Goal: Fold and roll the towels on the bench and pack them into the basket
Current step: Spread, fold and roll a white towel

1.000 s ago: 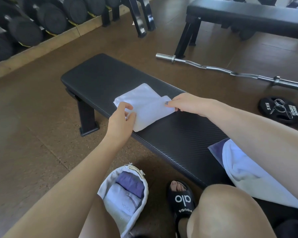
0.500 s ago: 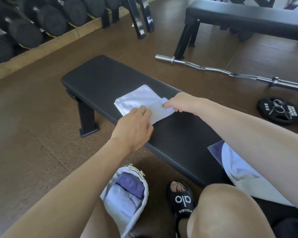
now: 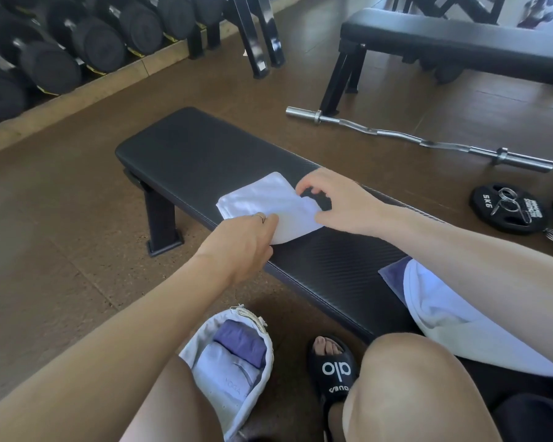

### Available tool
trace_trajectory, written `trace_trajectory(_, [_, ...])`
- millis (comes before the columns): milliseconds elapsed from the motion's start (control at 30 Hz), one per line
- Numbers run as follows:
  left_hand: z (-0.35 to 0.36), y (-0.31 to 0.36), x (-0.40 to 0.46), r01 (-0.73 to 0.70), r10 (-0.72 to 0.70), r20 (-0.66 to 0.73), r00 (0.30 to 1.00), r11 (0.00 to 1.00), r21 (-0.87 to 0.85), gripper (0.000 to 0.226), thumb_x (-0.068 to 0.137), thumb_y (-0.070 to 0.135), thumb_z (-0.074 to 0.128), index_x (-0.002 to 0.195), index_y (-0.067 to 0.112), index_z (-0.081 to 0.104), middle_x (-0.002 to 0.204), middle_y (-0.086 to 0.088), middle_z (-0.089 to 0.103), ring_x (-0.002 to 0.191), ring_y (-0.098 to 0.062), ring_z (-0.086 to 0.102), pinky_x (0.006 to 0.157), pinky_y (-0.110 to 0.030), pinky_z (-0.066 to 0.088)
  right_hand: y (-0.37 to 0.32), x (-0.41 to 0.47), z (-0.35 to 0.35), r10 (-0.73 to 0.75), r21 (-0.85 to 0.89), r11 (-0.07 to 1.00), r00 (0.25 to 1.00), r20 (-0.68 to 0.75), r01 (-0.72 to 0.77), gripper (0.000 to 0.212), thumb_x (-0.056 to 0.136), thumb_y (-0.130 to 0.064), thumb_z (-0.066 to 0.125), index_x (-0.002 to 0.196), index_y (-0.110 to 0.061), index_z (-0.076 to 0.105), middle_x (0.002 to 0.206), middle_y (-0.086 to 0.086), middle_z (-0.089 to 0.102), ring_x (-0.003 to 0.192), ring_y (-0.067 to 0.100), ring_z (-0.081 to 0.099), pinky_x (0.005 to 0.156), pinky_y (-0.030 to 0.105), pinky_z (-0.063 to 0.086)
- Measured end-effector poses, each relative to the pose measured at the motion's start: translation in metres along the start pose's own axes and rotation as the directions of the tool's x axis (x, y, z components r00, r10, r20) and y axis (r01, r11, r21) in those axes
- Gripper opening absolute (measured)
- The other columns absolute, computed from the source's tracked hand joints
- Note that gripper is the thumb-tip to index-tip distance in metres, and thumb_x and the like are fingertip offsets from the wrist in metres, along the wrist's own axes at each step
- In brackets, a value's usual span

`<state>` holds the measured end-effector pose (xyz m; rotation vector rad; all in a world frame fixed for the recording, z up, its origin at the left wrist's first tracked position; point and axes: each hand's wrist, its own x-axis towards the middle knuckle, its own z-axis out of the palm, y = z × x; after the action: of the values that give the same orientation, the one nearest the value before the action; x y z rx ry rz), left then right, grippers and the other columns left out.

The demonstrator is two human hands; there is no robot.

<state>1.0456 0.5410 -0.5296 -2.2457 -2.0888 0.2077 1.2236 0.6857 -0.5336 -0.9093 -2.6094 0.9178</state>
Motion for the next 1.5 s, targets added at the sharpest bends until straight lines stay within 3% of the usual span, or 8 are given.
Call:
trace_trajectory(233, [0.003, -0.029, -0.005, 0.166, -0.136, 0.096, 0.986, 0.854, -0.493, 0.039, 0.095, 0.024, 0.049, 0.134, 0.028, 0.054, 0.115, 0.003, 0.061, 0.099, -0.019, 0.056, 0.081, -0.030, 0.044, 0.004, -0.002, 0.009, 0.055, -0.012, 0.998, 0.991, 0.119, -0.054, 0.045, 0.077, -0.028, 0.077, 0.119, -0.038, 0.065, 0.113, -0.022, 0.065, 0.105, 0.004, 0.059, 0.094, 0.032, 0.050])
trace_trajectory(533, [0.030, -0.051, -0.004, 0.375, -0.501, 0.193, 0.843, 0.292, -0.879, 0.027, 0.101, 0.039, 0.052, 0.110, 0.015, 0.060, 0.101, -0.001, 0.063, 0.098, -0.022, 0.064, 0.085, -0.038, 0.059, 0.005, 0.033, -0.001, 0.278, 0.152, 0.933, 0.921, 0.272, -0.326, 0.057, 0.081, -0.059, 0.064, 0.109, -0.009, 0.069, 0.110, 0.001, 0.069, 0.102, 0.019, 0.061, 0.104, 0.041, 0.043])
trace_trajectory(633, [0.036, -0.049, 0.003, 0.417, -0.579, 0.234, 0.781, 0.204, -0.886, 0.032, 0.100, 0.039, 0.050, 0.101, 0.009, 0.062, 0.096, -0.003, 0.064, 0.095, -0.025, 0.066, 0.087, -0.047, 0.059, 0.001, 0.042, 0.009, 0.348, 0.173, 0.906, 0.912, 0.215, -0.387, 0.063, 0.085, -0.062, 0.056, 0.088, 0.001, 0.059, 0.087, 0.010, 0.054, 0.080, 0.021, 0.047, 0.076, 0.040, 0.040])
trace_trajectory(867, [0.040, -0.045, 0.024, 0.536, -0.684, 0.201, 0.702, 0.320, -0.781, 0.026, 0.104, 0.036, 0.041, 0.110, 0.011, 0.046, 0.094, -0.004, 0.057, 0.072, -0.014, 0.052, 0.056, -0.030, 0.039, -0.008, 0.048, 0.027, 0.460, 0.055, 0.885, 0.886, 0.048, -0.462, 0.047, 0.098, -0.054, 0.042, 0.066, -0.021, 0.035, 0.071, -0.006, 0.043, 0.068, 0.013, 0.042, 0.088, 0.040, 0.026])
trace_trajectory(1033, [0.032, -0.042, 0.019, 0.554, -0.640, -0.047, 0.767, 0.697, -0.455, 0.023, 0.103, 0.026, 0.042, 0.120, 0.010, 0.041, 0.097, -0.013, 0.054, 0.082, -0.036, 0.058, 0.063, -0.041, 0.043, -0.011, 0.044, 0.027, 0.455, 0.076, 0.887, 0.890, 0.021, -0.456, 0.044, 0.098, -0.050, 0.044, 0.066, -0.021, 0.034, 0.069, -0.006, 0.042, 0.068, 0.012, 0.041, 0.091, 0.040, 0.028])
trace_trajectory(1200, [0.023, -0.035, 0.021, 0.041, -0.038, -0.362, 0.931, 0.999, -0.001, 0.035, 0.084, 0.008, 0.060, 0.118, 0.016, 0.057, 0.114, -0.009, 0.057, 0.093, -0.032, 0.056, 0.074, -0.045, 0.051, -0.008, 0.046, 0.031, 0.476, 0.090, 0.876, 0.880, 0.005, -0.474, 0.043, 0.094, -0.052, 0.048, 0.065, -0.021, 0.037, 0.066, -0.006, 0.044, 0.066, 0.015, 0.043, 0.081, 0.037, 0.029])
trace_trajectory(1333, [0.038, -0.025, 0.017, 0.011, -0.017, -0.281, 0.960, 1.000, -0.023, 0.039, 0.095, 0.036, 0.047, 0.128, 0.016, 0.047, 0.132, -0.009, 0.053, 0.112, -0.031, 0.050, 0.078, -0.045, 0.056, -0.008, 0.053, 0.035, 0.501, 0.114, 0.862, 0.864, -0.041, -0.494, 0.033, 0.086, -0.051, 0.056, 0.080, -0.021, 0.047, 0.081, -0.004, 0.052, 0.081, 0.023, 0.050, 0.079, 0.039, 0.036])
trace_trajectory(1500, [0.045, -0.033, 0.021, 0.012, -0.013, -0.225, 0.974, 1.000, -0.003, 0.058, 0.086, 0.025, 0.058, 0.138, 0.015, 0.035, 0.128, -0.008, 0.058, 0.111, -0.032, 0.053, 0.087, -0.043, 0.053, -0.011, 0.055, 0.039, -0.082, -0.156, 0.986, 0.981, -0.177, 0.055, 0.036, 0.092, -0.020, 0.054, 0.127, -0.021, 0.055, 0.131, 0.000, 0.054, 0.117, 0.023, 0.053, 0.099, 0.047, 0.044])
